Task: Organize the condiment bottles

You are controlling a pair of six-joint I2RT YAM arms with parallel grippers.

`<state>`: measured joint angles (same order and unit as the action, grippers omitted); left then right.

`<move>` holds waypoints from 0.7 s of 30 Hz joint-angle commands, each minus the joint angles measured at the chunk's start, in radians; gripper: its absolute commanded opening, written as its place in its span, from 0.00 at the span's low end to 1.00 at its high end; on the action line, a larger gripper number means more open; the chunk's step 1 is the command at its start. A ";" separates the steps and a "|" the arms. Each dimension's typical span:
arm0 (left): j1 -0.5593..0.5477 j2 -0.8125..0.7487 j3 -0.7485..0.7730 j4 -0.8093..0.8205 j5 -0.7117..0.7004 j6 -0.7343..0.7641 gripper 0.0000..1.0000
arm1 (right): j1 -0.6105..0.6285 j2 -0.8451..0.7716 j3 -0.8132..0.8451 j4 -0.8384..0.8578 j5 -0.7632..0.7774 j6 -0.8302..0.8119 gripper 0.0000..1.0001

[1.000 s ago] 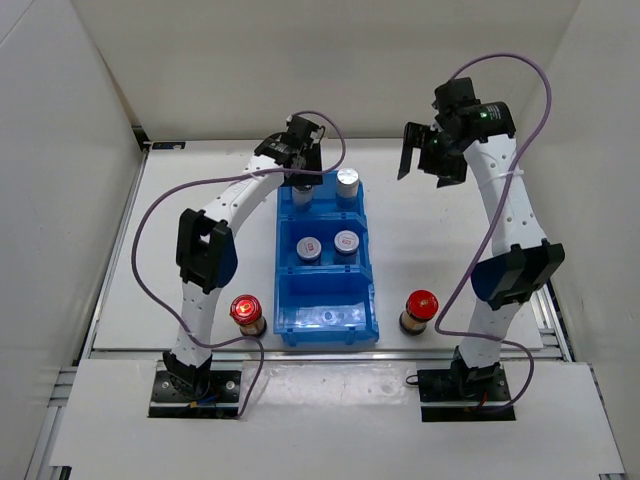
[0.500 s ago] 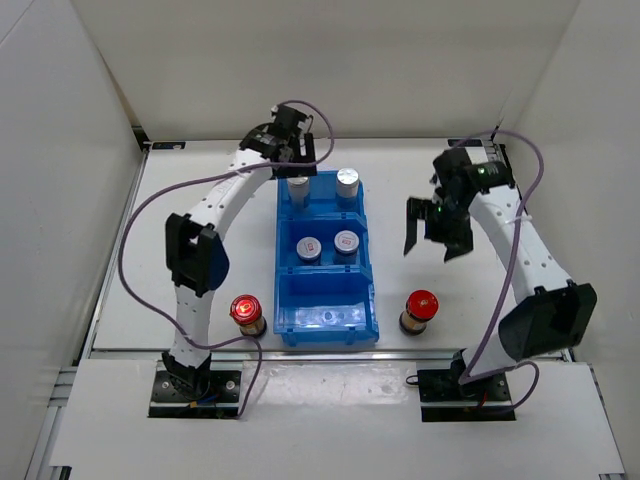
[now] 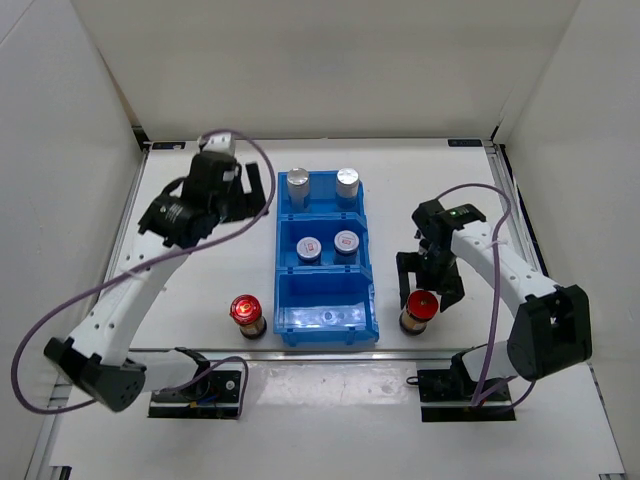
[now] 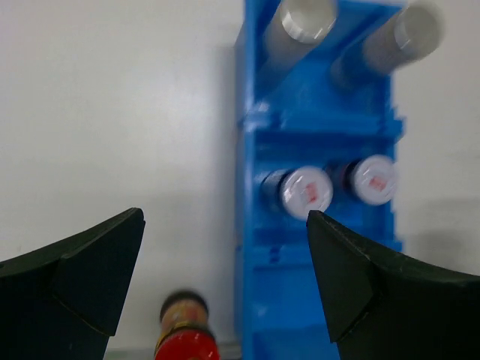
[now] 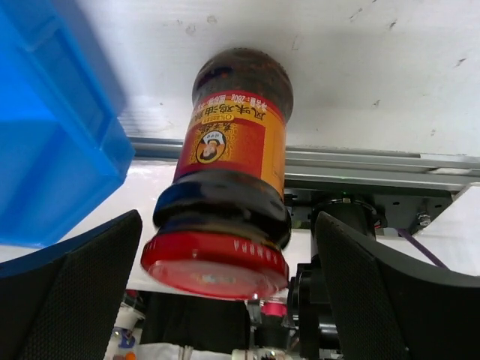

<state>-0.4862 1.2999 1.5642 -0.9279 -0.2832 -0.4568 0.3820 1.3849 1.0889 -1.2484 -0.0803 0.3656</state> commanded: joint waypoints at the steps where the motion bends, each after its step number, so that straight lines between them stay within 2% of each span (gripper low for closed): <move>1: 0.000 -0.088 -0.210 -0.064 0.012 -0.054 1.00 | 0.034 0.014 -0.018 0.050 -0.007 0.021 0.96; 3: -0.009 -0.169 -0.285 -0.077 0.027 -0.078 1.00 | 0.034 0.023 -0.018 0.050 -0.007 0.036 0.85; 4: -0.009 -0.192 -0.317 -0.077 0.039 -0.079 1.00 | 0.034 0.023 -0.018 0.050 -0.007 0.036 0.72; 6: -0.020 -0.247 -0.415 -0.077 0.061 -0.088 1.00 | 0.034 0.023 -0.018 0.028 0.002 0.055 0.55; 7: -0.020 -0.261 -0.441 -0.077 0.071 -0.101 1.00 | 0.034 0.023 -0.018 0.014 0.002 0.064 0.39; 10: -0.029 -0.303 -0.507 -0.104 0.072 -0.121 1.00 | 0.052 -0.023 0.032 -0.040 0.060 0.085 0.23; 11: -0.029 -0.313 -0.518 -0.114 0.072 -0.121 1.00 | 0.052 -0.036 0.098 -0.063 0.082 0.085 0.14; 13: -0.029 -0.347 -0.538 -0.114 0.088 -0.121 1.00 | 0.052 -0.056 0.182 -0.139 0.096 0.085 0.02; 17: -0.054 -0.399 -0.529 -0.150 0.098 -0.132 0.97 | 0.084 -0.057 0.458 -0.197 -0.007 0.076 0.00; 21: -0.081 -0.430 -0.500 -0.179 0.110 -0.120 0.97 | 0.175 0.006 0.595 -0.241 -0.042 0.055 0.00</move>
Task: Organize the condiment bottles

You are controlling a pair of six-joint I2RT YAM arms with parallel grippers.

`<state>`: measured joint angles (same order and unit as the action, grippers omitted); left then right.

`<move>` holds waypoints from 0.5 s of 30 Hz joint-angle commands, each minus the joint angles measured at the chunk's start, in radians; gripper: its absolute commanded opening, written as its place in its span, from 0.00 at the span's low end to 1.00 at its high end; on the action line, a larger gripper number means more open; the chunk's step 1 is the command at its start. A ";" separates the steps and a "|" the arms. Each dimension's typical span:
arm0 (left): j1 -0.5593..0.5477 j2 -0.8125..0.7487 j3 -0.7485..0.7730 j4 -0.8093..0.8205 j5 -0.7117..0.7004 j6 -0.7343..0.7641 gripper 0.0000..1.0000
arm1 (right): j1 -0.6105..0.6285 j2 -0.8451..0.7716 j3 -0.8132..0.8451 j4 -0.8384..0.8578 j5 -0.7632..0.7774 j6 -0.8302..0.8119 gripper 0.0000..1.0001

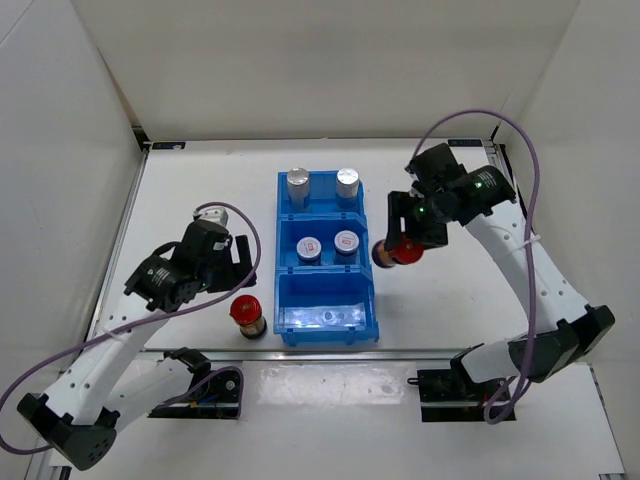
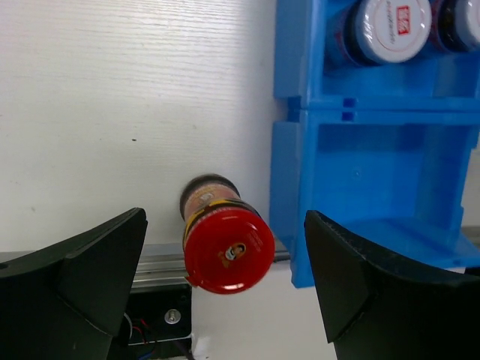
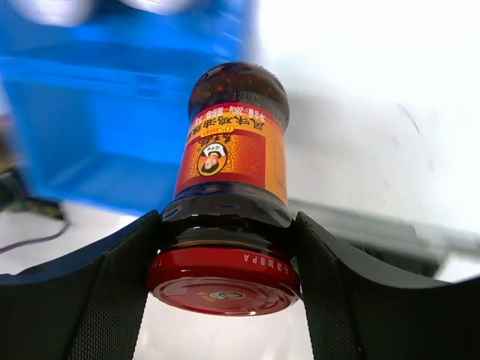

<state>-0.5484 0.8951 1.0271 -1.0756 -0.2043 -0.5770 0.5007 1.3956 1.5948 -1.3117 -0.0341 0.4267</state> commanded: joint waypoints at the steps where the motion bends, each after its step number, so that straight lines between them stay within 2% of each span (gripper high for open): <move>1: -0.031 -0.025 0.037 -0.041 0.052 0.014 0.96 | 0.097 0.011 0.126 -0.178 -0.089 -0.006 0.00; 8: -0.082 -0.005 0.057 -0.121 0.088 0.031 0.96 | 0.387 0.132 0.160 -0.202 0.000 0.003 0.00; 11: -0.091 0.005 0.034 -0.110 0.100 0.022 0.97 | 0.459 0.187 0.172 -0.202 0.036 0.014 0.00; 15: -0.091 0.062 0.010 -0.084 0.134 0.000 0.99 | 0.484 0.288 0.172 -0.202 0.095 -0.005 0.00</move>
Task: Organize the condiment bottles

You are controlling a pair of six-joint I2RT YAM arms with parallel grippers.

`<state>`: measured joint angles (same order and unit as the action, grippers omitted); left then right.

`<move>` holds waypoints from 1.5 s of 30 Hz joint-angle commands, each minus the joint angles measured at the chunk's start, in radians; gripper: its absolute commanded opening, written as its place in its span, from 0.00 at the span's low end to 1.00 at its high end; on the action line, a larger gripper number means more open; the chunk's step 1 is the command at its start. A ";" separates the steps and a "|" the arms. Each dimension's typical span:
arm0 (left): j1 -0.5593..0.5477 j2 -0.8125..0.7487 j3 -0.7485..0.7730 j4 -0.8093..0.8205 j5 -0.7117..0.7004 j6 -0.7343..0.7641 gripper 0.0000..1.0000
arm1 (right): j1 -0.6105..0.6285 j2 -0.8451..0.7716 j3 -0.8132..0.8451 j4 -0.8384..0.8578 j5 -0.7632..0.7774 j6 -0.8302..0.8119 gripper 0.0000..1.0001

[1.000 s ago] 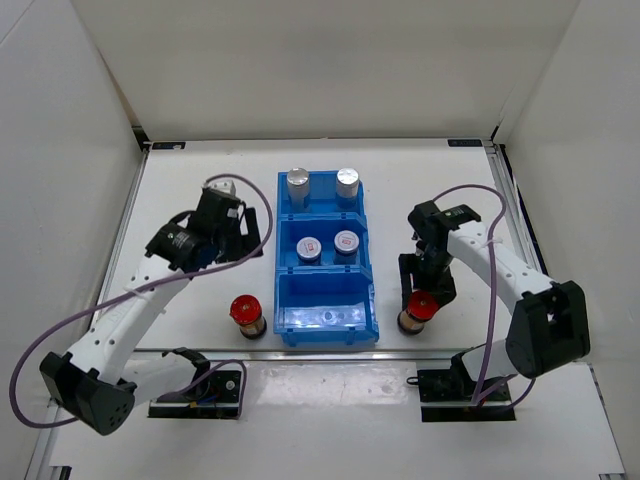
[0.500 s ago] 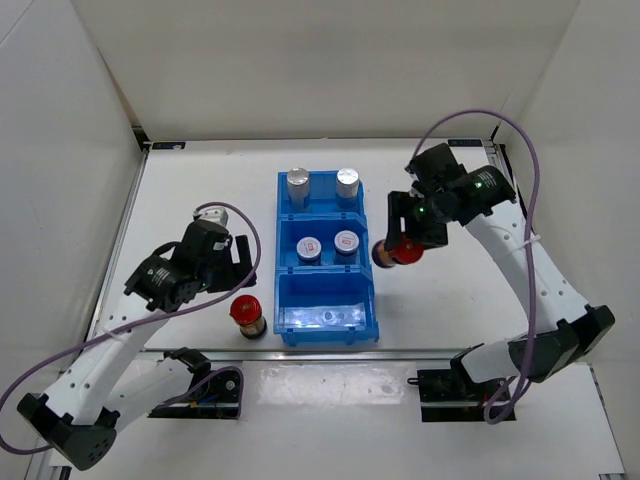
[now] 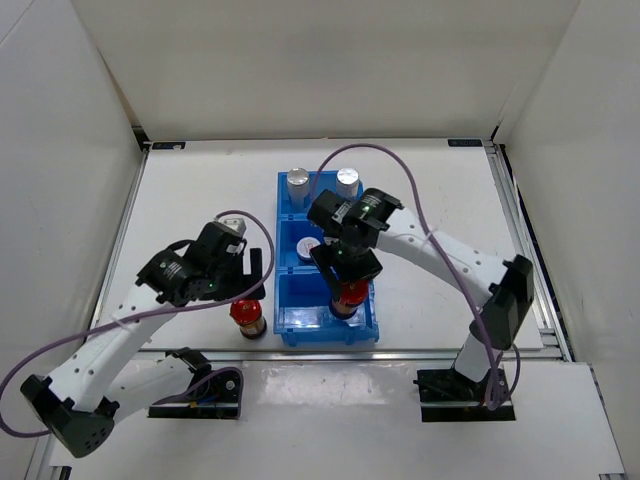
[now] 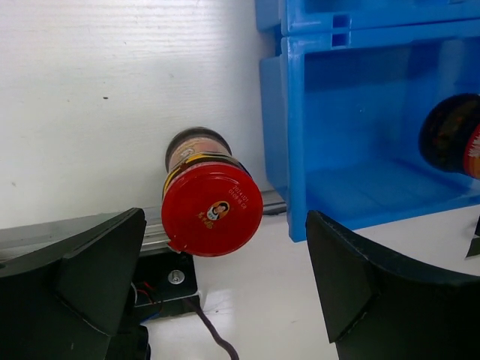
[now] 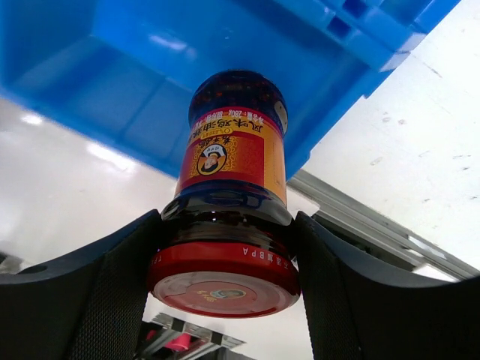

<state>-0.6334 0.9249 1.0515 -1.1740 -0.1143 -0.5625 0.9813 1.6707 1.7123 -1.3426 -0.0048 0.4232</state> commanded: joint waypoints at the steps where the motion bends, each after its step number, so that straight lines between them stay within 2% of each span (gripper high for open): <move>1: -0.006 0.055 -0.025 0.025 0.053 -0.014 0.99 | 0.003 0.032 0.055 -0.162 0.081 -0.001 0.00; 5: -0.015 0.081 -0.065 0.056 0.062 -0.057 0.99 | 0.003 0.110 0.031 -0.139 0.121 -0.011 0.01; 9: -0.025 0.091 -0.108 0.093 0.082 -0.071 0.97 | 0.003 0.133 -0.003 -0.104 0.131 -0.020 0.09; 10: -0.025 0.103 -0.108 0.093 0.082 -0.071 0.97 | 0.003 0.133 -0.017 -0.104 0.131 -0.020 0.17; 12: -0.025 0.115 -0.108 0.102 0.082 -0.080 0.96 | -0.007 0.133 -0.028 -0.093 0.121 -0.020 0.24; 13: -0.025 0.115 -0.108 0.102 0.082 -0.080 0.96 | -0.007 0.133 -0.039 -0.093 0.121 -0.020 0.34; 15: -0.034 0.140 -0.117 0.102 0.082 -0.089 0.94 | -0.019 0.123 -0.052 -0.070 0.109 -0.020 0.44; 16: -0.034 0.140 -0.117 0.093 0.082 -0.089 0.93 | -0.030 0.123 -0.062 -0.070 0.095 -0.030 0.55; 17: -0.034 0.153 -0.117 0.093 0.082 -0.089 0.93 | -0.030 0.123 -0.062 -0.070 0.095 -0.031 0.58; 19: -0.034 0.164 -0.108 0.083 0.082 -0.089 0.87 | -0.049 0.123 -0.062 -0.070 0.086 -0.031 0.67; 20: -0.034 0.164 -0.108 0.074 0.071 -0.089 0.84 | -0.049 0.112 -0.062 -0.070 0.086 -0.031 0.80; 21: -0.034 0.164 -0.108 0.074 0.071 -0.089 0.79 | -0.049 0.112 -0.062 -0.070 0.095 -0.031 0.84; 22: -0.034 0.164 -0.099 0.074 0.061 -0.099 0.66 | -0.049 0.101 -0.062 -0.070 0.095 -0.031 0.87; 23: -0.034 0.164 -0.099 0.060 0.045 -0.108 0.59 | -0.049 0.090 -0.062 -0.070 0.095 -0.021 0.90; 24: -0.034 0.164 -0.079 0.060 0.045 -0.108 0.47 | -0.049 0.090 -0.051 -0.070 0.106 -0.021 0.91; 27: -0.034 0.164 -0.003 0.005 0.022 -0.117 0.27 | -0.058 0.069 -0.013 -0.081 0.118 -0.011 0.98; 28: -0.034 0.173 0.028 -0.009 0.013 -0.117 0.15 | -0.058 0.069 0.022 -0.107 0.118 -0.011 0.98; 29: -0.034 0.184 0.060 -0.022 -0.002 -0.117 0.11 | -0.067 0.060 0.044 -0.118 0.127 -0.011 1.00; 36: -0.080 0.291 0.451 -0.174 -0.117 -0.126 0.11 | -0.067 0.006 0.214 -0.190 0.216 0.043 1.00; 37: -0.089 0.311 0.546 -0.187 -0.126 -0.126 0.11 | -0.067 -0.008 0.225 -0.190 0.227 0.043 1.00; 40: -0.136 0.390 0.678 -0.187 -0.107 -0.090 0.11 | -0.087 -0.032 0.236 -0.201 0.255 0.052 1.00; 45: -0.225 0.472 0.680 -0.106 -0.030 -0.076 0.11 | -0.170 -0.066 0.169 -0.190 0.243 0.052 1.00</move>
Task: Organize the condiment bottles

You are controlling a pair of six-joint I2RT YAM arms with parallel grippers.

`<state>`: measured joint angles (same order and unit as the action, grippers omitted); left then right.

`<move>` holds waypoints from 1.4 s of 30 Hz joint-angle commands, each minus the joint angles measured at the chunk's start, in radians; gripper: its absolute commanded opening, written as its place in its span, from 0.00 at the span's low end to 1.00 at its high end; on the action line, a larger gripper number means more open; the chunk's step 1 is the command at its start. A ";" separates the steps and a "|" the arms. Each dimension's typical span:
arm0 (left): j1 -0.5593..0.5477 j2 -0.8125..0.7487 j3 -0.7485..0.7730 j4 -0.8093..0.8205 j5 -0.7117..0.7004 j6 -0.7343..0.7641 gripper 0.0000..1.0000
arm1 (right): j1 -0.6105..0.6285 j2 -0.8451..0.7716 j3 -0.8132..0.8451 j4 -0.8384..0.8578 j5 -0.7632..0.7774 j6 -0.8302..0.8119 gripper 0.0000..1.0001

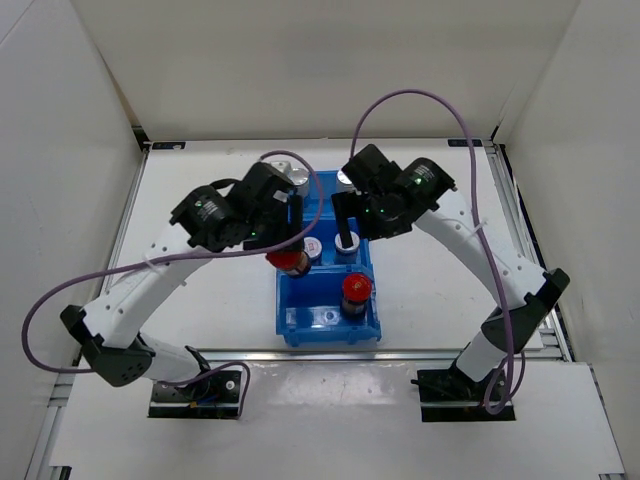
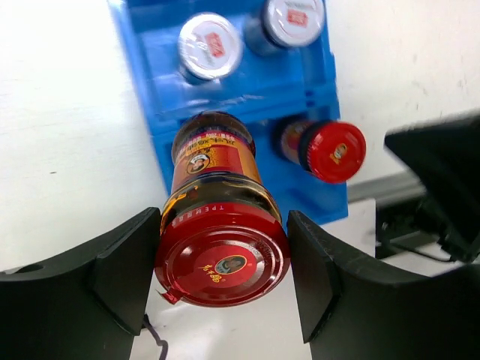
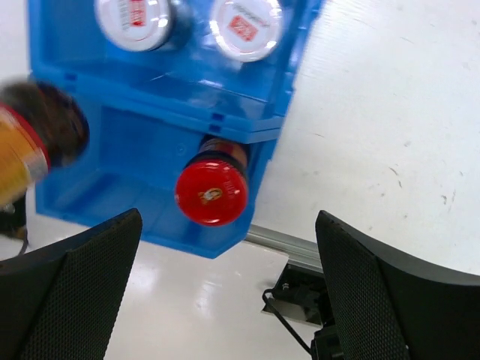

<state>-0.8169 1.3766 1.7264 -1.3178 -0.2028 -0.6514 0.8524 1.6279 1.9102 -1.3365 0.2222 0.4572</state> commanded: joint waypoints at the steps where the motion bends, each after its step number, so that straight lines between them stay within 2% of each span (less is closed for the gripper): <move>1: -0.051 0.032 -0.013 0.055 0.059 0.013 0.11 | -0.064 -0.023 -0.030 -0.196 0.006 0.018 1.00; 6: -0.088 0.041 -0.194 0.166 0.100 0.002 0.11 | -0.110 -0.088 -0.092 -0.178 -0.014 0.029 1.00; 11: -0.088 0.030 -0.373 0.302 0.109 0.022 0.11 | -0.162 -0.169 -0.184 -0.086 -0.076 0.038 1.00; 15: -0.088 0.052 -0.450 0.408 0.080 0.070 0.23 | -0.185 -0.215 -0.238 -0.023 -0.165 0.011 1.00; 18: -0.088 0.099 -0.459 0.440 0.071 0.094 0.61 | -0.205 -0.215 -0.250 -0.009 -0.175 -0.008 1.00; 19: -0.088 0.108 -0.459 0.440 0.071 0.095 0.77 | -0.205 -0.203 -0.240 -0.022 -0.175 -0.008 1.00; 21: -0.088 0.121 -0.450 0.440 0.059 0.095 0.86 | -0.205 -0.194 -0.231 -0.036 -0.159 -0.017 1.00; 22: -0.088 0.121 -0.441 0.440 0.046 0.095 1.00 | -0.205 -0.194 -0.231 -0.036 -0.159 -0.017 1.00; 24: -0.088 0.130 -0.426 0.416 0.037 0.095 1.00 | -0.205 -0.194 -0.253 -0.026 -0.150 -0.028 1.00; 27: -0.076 0.130 -0.299 0.313 0.007 0.095 1.00 | -0.205 -0.214 -0.272 0.005 -0.171 -0.067 1.00; 29: -0.076 0.130 -0.118 0.215 -0.059 0.105 1.00 | -0.214 -0.237 -0.272 0.037 -0.172 -0.078 1.00; 31: -0.064 0.102 0.047 0.193 -0.113 0.127 1.00 | -0.223 -0.269 -0.272 0.062 -0.161 -0.092 1.00; 33: -0.028 0.052 0.103 0.224 -0.113 0.188 1.00 | -0.246 -0.289 -0.283 0.109 -0.161 -0.112 1.00; 37: 0.142 -0.063 0.050 0.316 -0.201 0.263 1.00 | -0.285 -0.300 -0.292 0.129 -0.161 -0.132 1.00; 38: 0.250 -0.095 0.009 0.328 -0.201 0.280 1.00 | -0.294 -0.300 -0.281 0.129 -0.161 -0.132 1.00; 42: 0.435 -0.149 -0.114 0.426 -0.234 0.345 1.00 | -0.303 -0.290 -0.257 0.138 -0.133 -0.172 1.00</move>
<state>-0.4595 1.2259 1.6962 -0.9329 -0.3717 -0.3809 0.5552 1.3354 1.6215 -1.2362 0.0685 0.3332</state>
